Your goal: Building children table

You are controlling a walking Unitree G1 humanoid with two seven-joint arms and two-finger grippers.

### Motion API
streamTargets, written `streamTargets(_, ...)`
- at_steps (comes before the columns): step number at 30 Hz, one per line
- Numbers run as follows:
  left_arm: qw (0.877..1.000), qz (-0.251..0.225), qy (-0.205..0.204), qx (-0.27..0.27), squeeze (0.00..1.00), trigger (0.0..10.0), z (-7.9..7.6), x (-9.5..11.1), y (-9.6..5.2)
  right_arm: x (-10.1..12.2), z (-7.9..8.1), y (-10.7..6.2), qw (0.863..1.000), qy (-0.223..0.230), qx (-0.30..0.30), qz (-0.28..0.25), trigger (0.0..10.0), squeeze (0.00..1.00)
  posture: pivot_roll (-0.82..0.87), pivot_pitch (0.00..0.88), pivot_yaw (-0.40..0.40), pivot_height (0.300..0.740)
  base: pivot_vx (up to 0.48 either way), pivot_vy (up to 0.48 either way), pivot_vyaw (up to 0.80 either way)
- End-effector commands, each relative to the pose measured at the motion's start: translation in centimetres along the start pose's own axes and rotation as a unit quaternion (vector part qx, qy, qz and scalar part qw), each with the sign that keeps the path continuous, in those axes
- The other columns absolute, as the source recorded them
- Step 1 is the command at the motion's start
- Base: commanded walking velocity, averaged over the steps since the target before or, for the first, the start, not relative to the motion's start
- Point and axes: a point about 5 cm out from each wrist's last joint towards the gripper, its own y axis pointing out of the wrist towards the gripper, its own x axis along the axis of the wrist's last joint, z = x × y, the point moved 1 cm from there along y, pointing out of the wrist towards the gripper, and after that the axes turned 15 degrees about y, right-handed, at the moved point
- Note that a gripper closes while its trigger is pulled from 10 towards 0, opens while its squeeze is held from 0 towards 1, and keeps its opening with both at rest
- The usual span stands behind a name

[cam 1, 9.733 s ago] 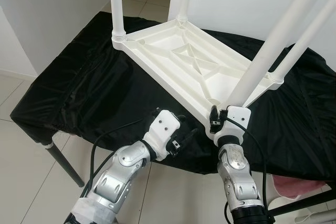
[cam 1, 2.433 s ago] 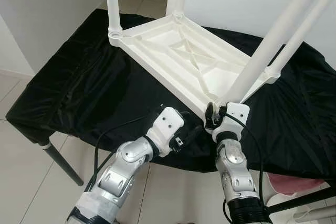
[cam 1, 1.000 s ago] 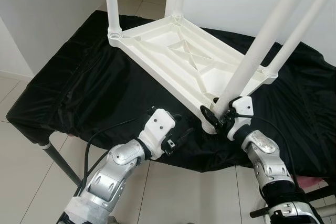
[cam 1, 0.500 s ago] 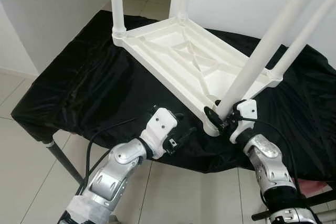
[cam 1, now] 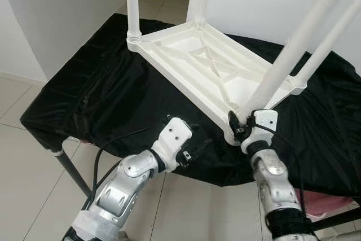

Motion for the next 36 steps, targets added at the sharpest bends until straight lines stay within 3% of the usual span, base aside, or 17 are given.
streamTargets(1,0.999,-0.012,-0.003,-0.037,0.00,10.0,-0.7,0.2,0.1,-0.4,-1.1,-0.8,0.998,-0.008,-0.068,-0.001,10.0,0.00,0.05,0.039,-0.089,0.740,0.000,0.000,0.00)
streamTargets(3,0.999,-0.012,-0.004,-0.036,0.00,10.0,-0.7,0.2,0.1,-0.9,0.2,-1.2,0.998,0.003,-0.063,0.002,10.0,0.00,0.05,0.037,-0.087,0.740,0.000,0.000,0.00)
streamTargets(5,0.999,-0.012,-0.004,-0.036,0.00,10.0,-0.7,0.2,0.1,-0.9,0.2,-1.2,0.998,0.003,-0.063,0.002,10.0,0.00,0.05,0.037,-0.087,0.740,0.000,0.000,0.00)
streamTargets(8,0.999,-0.013,-0.002,-0.038,0.00,10.0,-0.7,0.3,0.2,-1.2,1.4,-1.3,0.999,0.009,-0.034,0.009,10.0,0.00,0.05,0.032,-0.083,0.740,0.000,0.000,0.00)
streamTargets(14,0.999,-0.012,0.001,-0.038,0.00,10.0,-0.4,0.2,0.1,-0.7,0.5,-1.0,0.999,-0.001,-0.043,0.003,10.0,0.00,0.05,0.031,-0.082,0.740,0.000,0.000,0.00)
streamTargets(15,0.999,-0.012,0.001,-0.038,0.00,10.0,-0.4,0.2,0.1,-0.6,0.5,-1.0,0.999,0.004,-0.049,0.001,10.0,0.53,0.05,0.030,-0.081,0.740,0.000,0.000,0.00)
streamTargets(16,0.999,-0.012,0.001,-0.038,0.00,10.0,-0.4,0.2,0.1,-0.6,0.5,-1.0,0.999,0.004,-0.049,0.001,10.0,0.53,0.05,0.030,-0.081,0.740,0.000,0.000,0.00)
streamTargets(17,0.999,-0.011,0.001,-0.038,0.00,10.0,-0.4,0.2,0.1,-0.5,0.6,-1.0,0.999,0.011,-0.047,0.000,10.0,1.00,0.05,0.031,-0.080,0.740,0.000,0.000,0.00)
streamTargets(27,0.999,-0.012,0.002,-0.038,0.00,10.0,-0.5,0.2,0.2,0.1,1.0,-0.6,1.000,-0.004,-0.016,-0.012,10.0,1.00,0.06,0.033,-0.084,0.740,0.000,0.000,0.00)
streamTargets(28,0.999,-0.012,0.002,-0.037,0.00,10.0,-0.5,0.2,0.1,0.2,1.0,-0.5,1.000,-0.007,-0.005,-0.010,10.0,0.68,0.06,0.034,-0.085,0.740,0.000,0.000,0.00)
streamTargets(29,0.999,-0.012,0.002,-0.037,0.00,10.0,-0.5,0.2,0.1,0.2,1.0,-0.5,1.000,-0.007,-0.005,-0.010,10.0,0.68,0.06,0.034,-0.085,0.740,0.000,0.000,0.00)
streamTargets(30,0.999,-0.011,0.002,-0.036,0.00,10.0,-0.5,0.2,0.1,0.3,1.0,-0.4,1.000,-0.010,0.003,-0.010,10.0,0.00,0.06,0.034,-0.086,0.740,0.000,0.000,0.00)
streamTargets(36,0.999,-0.012,0.001,-0.035,0.00,10.0,-0.5,0.2,0.2,0.1,1.2,-0.6,0.999,-0.014,0.045,-0.003,10.0,0.00,0.05,0.034,-0.087,0.740,0.000,0.000,0.00)
